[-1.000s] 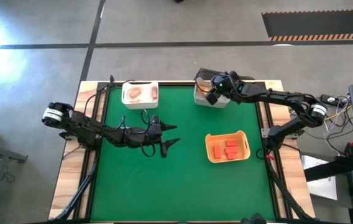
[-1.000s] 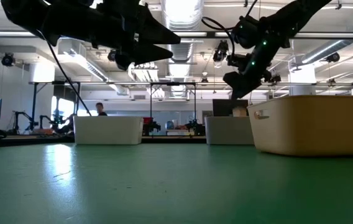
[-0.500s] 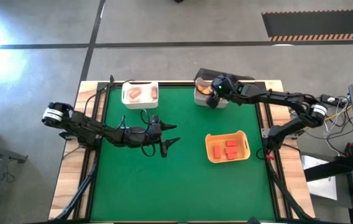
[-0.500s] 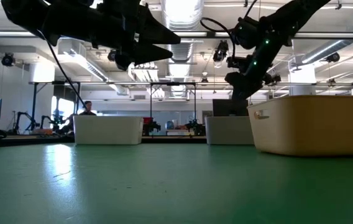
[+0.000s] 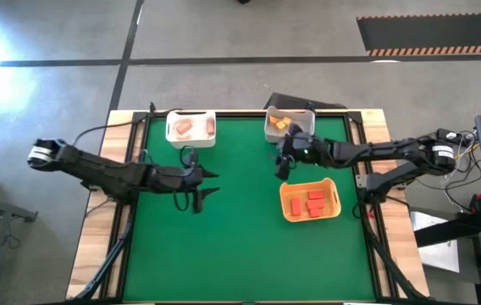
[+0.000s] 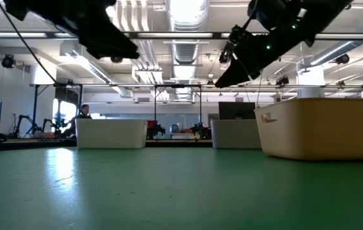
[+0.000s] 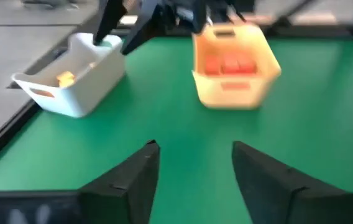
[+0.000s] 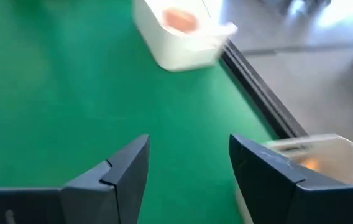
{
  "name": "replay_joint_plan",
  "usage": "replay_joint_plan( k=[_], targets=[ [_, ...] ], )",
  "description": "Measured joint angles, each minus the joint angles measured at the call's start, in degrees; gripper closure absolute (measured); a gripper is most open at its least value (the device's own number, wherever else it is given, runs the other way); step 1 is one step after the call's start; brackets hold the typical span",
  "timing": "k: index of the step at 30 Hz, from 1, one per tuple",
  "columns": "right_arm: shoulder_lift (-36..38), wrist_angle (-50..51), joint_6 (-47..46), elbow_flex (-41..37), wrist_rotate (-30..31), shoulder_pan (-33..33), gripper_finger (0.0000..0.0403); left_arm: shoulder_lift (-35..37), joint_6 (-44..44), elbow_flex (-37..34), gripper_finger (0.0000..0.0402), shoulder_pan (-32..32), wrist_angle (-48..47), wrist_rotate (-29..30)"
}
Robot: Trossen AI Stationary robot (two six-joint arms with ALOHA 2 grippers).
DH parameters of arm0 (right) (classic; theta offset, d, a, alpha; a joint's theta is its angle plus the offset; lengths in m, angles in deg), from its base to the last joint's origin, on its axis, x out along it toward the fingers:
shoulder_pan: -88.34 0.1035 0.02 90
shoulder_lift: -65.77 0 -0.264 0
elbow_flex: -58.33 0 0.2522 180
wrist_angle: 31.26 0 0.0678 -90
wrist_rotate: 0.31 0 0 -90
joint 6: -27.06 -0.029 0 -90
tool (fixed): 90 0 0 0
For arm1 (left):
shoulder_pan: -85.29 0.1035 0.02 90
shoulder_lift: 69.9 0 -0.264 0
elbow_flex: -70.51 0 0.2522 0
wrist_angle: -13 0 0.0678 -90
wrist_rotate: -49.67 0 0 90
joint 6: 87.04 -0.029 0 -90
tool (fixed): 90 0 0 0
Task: Sort & place blocks by color
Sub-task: Return to Home Position
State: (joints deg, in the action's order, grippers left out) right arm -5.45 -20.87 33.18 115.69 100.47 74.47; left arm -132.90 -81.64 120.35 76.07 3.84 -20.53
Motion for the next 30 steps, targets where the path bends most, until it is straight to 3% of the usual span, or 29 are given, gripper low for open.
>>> replay_joint_plan(
  k=[3, 7, 15, 20, 23, 30],
  targets=[
    [0.7, -10.1, 0.8, -5.6, -3.4, 1.3, 0.0193, 6.1, -2.2, -1.2, 0.0253, 0.0, -7.1, -4.6],
    [1.4, -23.3, 0.9, -12.9, -7.1, 1.5, 0.0193, 14.6, -2.8, -6.6, 0.0308, 0.0, -6.9, -9.0],
    [4.5, -36.1, 0.5, -22.7, -8.3, 1.5, 0.0193, 29.8, -2.8, -24.3, 0.0392, 1.1, 8.2, -9.6],
    [9.6, -40.4, 1.3, -27.7, -8.3, 1.5, 0.0193, 37.3, -2.0, -35.1, 0.0398, 2.7, 18.2, -9.5],
    [13.7, -43.0, 2.1, -30.8, -8.3, 1.5, 0.0193, 40.1, 0.4, -35.5, 0.0400, 3.6, 12.1, -8.8],
    [25.7, -44.1, 3.8, -37.8, -8.2, 1.5, 0.0193, 43.3, -0.2, -35.6, 0.0401, 4.2, 11.9, -8.7]
  ],
)
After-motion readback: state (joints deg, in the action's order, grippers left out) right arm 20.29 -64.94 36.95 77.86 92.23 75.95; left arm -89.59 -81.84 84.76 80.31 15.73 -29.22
